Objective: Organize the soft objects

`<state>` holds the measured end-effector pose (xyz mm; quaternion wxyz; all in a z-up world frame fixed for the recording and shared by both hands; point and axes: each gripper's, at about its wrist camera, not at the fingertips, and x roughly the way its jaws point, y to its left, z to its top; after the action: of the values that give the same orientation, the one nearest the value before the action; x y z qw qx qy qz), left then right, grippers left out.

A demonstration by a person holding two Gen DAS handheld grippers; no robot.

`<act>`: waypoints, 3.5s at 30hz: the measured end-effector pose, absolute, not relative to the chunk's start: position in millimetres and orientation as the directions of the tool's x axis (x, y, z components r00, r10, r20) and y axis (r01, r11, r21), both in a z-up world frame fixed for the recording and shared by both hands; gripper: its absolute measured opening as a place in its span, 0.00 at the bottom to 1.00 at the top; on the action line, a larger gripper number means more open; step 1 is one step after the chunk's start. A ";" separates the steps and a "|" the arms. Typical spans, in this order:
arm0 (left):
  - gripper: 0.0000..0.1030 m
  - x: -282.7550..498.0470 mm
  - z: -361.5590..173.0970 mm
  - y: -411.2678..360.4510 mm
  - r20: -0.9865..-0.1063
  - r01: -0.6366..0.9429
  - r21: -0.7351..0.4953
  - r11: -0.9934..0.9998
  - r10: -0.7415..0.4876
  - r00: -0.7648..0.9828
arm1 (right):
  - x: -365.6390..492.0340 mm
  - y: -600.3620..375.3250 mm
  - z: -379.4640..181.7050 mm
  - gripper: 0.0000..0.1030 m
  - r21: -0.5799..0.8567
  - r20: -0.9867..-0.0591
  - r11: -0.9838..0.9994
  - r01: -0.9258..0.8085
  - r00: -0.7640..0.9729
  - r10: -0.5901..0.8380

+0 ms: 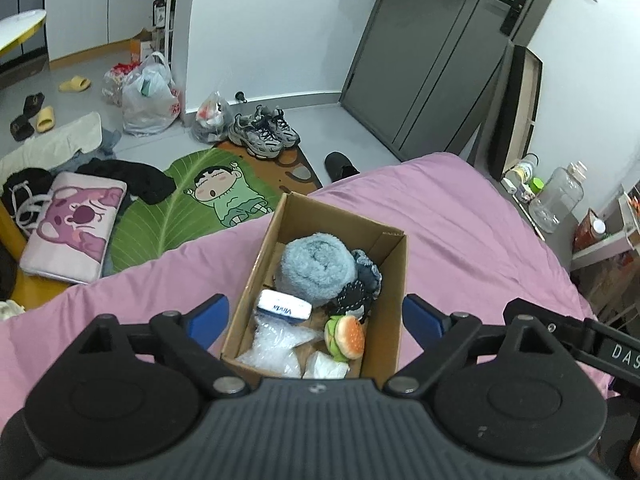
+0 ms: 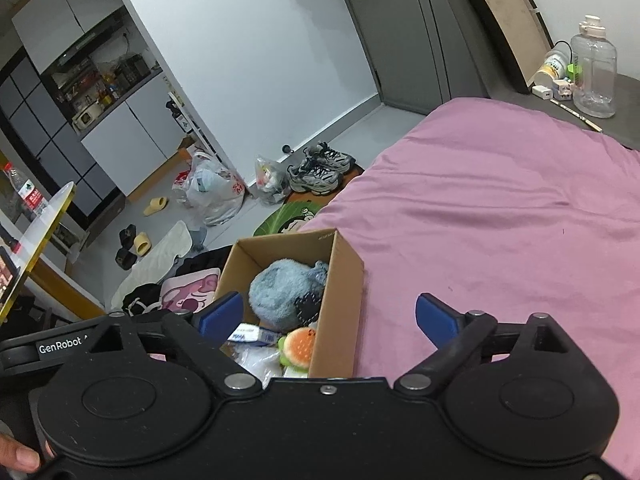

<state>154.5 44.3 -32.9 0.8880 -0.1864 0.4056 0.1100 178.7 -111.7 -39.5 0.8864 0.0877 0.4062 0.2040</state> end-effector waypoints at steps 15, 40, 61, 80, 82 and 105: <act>0.99 115.9 -12.8 35.4 -0.760 -0.303 -0.206 0.930 0.043 0.648 | 142.8 -117.2 -28.5 1.00 0.258 -0.679 0.903 -0.344 0.600 0.423; 0.99 46.5 9.4 32.4 -0.718 -0.236 -0.178 0.955 0.038 0.695 | 54.6 -120.3 3.2 1.00 0.249 -0.674 0.921 -0.299 0.629 0.387; 0.99 1.5 15.3 33.5 -0.700 -0.206 -0.162 0.965 0.034 0.713 | 9.7 -121.7 6.8 1.00 0.205 -0.663 0.932 -0.298 0.659 0.356; 0.99 -4.1 19.3 32.2 -0.697 -0.202 -0.166 0.965 0.030 0.716 | 2.3 -129.9 6.2 1.00 0.203 -0.661 0.937 -0.284 0.666 0.345; 0.99 -4.2 19.3 32.0 -0.698 -0.202 -0.166 0.965 0.030 0.716 | 2.1 -130.1 6.2 1.00 0.199 -0.662 0.938 -0.283 0.667 0.342; 0.99 -5.6 20.0 28.5 -0.697 -0.192 -0.158 0.969 0.028 0.716 | -0.9 -127.7 8.0 1.00 0.196 -0.660 0.939 -0.283 0.670 0.340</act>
<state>-5.6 28.5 20.0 0.9197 -0.1100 0.3720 0.0598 -0.9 -127.7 8.0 0.9128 0.0385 0.3689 0.1707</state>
